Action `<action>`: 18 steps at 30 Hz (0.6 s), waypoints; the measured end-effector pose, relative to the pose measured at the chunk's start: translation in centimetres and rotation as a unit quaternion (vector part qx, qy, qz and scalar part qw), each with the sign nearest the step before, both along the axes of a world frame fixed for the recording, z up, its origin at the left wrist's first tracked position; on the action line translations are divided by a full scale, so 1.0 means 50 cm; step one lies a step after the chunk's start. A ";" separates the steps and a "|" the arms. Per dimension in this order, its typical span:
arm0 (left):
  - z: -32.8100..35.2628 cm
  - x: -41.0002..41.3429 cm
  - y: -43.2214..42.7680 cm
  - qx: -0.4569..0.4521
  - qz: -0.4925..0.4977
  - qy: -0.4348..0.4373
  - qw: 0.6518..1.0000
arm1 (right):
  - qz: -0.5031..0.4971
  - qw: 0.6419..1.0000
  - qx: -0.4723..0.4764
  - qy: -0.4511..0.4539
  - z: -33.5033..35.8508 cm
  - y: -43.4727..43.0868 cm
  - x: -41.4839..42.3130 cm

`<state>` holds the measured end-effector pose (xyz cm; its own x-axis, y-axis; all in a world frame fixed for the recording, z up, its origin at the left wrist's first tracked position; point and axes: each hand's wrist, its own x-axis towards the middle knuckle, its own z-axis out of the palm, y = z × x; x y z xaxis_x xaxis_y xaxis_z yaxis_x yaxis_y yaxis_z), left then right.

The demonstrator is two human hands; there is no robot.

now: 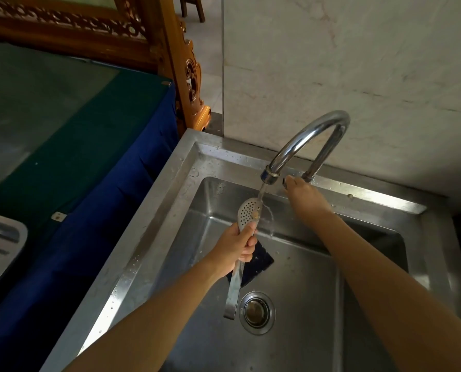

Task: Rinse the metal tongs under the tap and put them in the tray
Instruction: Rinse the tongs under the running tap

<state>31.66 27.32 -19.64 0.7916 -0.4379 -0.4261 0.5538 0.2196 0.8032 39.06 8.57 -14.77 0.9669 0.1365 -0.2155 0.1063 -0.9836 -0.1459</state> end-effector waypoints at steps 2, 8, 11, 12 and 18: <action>0.002 -0.003 0.001 0.003 -0.006 -0.002 1.000 | -0.033 0.999 0.040 -0.009 -0.001 0.002 -0.010; 0.019 -0.004 -0.001 0.017 -0.008 -0.001 1.000 | -0.115 0.938 0.313 -0.096 0.000 0.064 -0.093; 0.037 -0.008 -0.004 0.024 -0.024 -0.018 0.999 | -0.100 0.895 0.434 0.027 -0.001 0.090 -0.107; 0.043 -0.010 -0.004 0.025 -0.028 -0.022 0.999 | -0.098 0.885 0.455 0.035 -0.001 0.090 -0.107; 0.060 -0.023 -0.006 0.010 -0.052 0.002 0.999 | -0.114 0.881 0.460 0.019 -0.007 0.076 -0.118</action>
<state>30.50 27.03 -16.63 0.7401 -0.5093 -0.4392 0.5763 0.1437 0.8045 33.17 12.38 -15.13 0.9862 0.0734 -0.1483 -0.1009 -0.4430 -0.8908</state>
